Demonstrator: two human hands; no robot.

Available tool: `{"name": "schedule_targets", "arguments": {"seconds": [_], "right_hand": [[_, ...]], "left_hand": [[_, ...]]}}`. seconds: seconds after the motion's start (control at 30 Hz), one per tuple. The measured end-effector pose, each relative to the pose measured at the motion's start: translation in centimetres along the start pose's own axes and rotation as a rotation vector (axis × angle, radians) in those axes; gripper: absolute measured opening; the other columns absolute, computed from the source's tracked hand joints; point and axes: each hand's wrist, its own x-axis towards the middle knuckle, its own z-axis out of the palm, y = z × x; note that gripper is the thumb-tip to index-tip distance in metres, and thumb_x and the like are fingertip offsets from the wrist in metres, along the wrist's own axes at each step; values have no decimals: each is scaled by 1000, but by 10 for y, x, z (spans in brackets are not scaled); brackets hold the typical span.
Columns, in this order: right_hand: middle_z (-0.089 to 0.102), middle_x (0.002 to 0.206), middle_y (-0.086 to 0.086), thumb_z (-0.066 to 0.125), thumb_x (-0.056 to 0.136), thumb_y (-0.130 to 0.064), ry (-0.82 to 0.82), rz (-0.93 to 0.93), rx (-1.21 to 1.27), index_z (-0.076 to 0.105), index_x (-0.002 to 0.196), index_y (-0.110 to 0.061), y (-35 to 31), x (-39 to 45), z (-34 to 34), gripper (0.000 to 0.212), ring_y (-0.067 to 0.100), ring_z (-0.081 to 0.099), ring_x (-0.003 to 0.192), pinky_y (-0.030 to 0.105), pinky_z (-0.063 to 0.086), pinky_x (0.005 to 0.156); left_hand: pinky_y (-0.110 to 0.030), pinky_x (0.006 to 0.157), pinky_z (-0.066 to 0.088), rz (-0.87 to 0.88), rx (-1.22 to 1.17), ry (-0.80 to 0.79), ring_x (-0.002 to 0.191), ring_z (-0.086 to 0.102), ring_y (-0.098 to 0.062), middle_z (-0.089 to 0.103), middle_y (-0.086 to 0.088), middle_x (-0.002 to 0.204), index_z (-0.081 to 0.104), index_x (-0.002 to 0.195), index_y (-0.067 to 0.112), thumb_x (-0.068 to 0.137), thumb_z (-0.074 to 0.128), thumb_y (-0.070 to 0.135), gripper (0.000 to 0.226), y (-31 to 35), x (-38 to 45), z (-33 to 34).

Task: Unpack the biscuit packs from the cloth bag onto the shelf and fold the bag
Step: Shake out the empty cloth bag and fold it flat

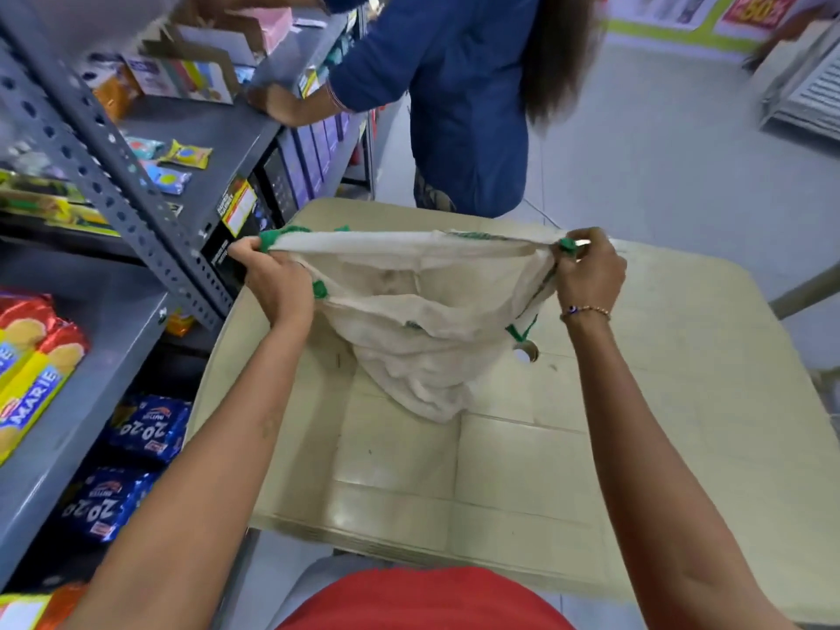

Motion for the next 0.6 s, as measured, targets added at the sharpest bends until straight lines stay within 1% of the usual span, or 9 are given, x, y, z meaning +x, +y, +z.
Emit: {"name": "schedule_targets", "arguments": {"seconds": [0.07,0.13,0.2,0.23,0.3,0.37,0.43,0.5,0.6], "right_hand": [[67,100,20,57,87,-24,3,77,5,49,114,-7,2,-4,-2,32,36,61,93,31,45,76],[67,95,22,50,88,-49,-112,278,191,53,97,-5,7,-10,2,45,39,66,87,46,54,79],[70,83,20,34,89,-62,-295,513,440,57,77,-8,10,-31,10,60,33,69,72,43,55,71],[70,85,17,30,91,-61,-322,580,539,57,75,-12,14,-43,17,58,29,68,70,39,52,68],[68,94,17,31,96,-52,-256,628,553,57,77,-14,23,-69,35,50,28,66,78,35,47,68],[65,105,22,36,99,-35,-194,573,403,59,92,-1,31,-92,44,42,33,62,95,33,43,74],[60,113,22,41,97,-10,-186,544,379,51,113,6,39,-107,49,25,32,57,106,25,42,78],[56,106,10,41,93,2,-182,496,447,47,118,4,43,-115,50,26,27,56,103,15,43,72],[54,84,1,46,95,-16,-174,393,459,52,99,-7,45,-114,52,11,24,55,81,29,42,70]], "left_hand": [[-30,58,43,-55,-123,-19,73,58,-26,61,-9,103,48,116,18,88,29,9,35,-4,4,-2],[-31,49,46,-111,-245,-13,51,56,-23,64,-12,77,57,99,22,81,30,10,34,-15,-3,-5],[-32,46,45,-148,-199,-41,39,51,-13,54,-11,57,52,76,19,83,34,9,22,-37,-30,-11],[-29,48,43,-162,-106,-92,40,52,-8,53,-12,58,50,75,14,86,37,8,19,-51,-51,-14],[-26,60,41,-200,254,-318,70,64,-15,63,-21,85,54,98,5,90,47,16,15,-83,-95,-19],[-35,82,41,-255,662,-576,111,55,-34,54,-24,122,40,126,6,83,61,30,54,-114,-119,-21],[-44,101,34,-48,864,-682,128,36,-36,37,-19,138,29,135,8,75,67,31,75,-132,-120,-11],[-43,95,37,355,824,-768,118,43,-36,41,-15,130,37,127,7,75,62,28,62,-124,-126,11],[-44,85,39,810,847,-952,105,46,-34,44,-16,121,40,123,7,83,43,40,52,-108,-147,45]]}}
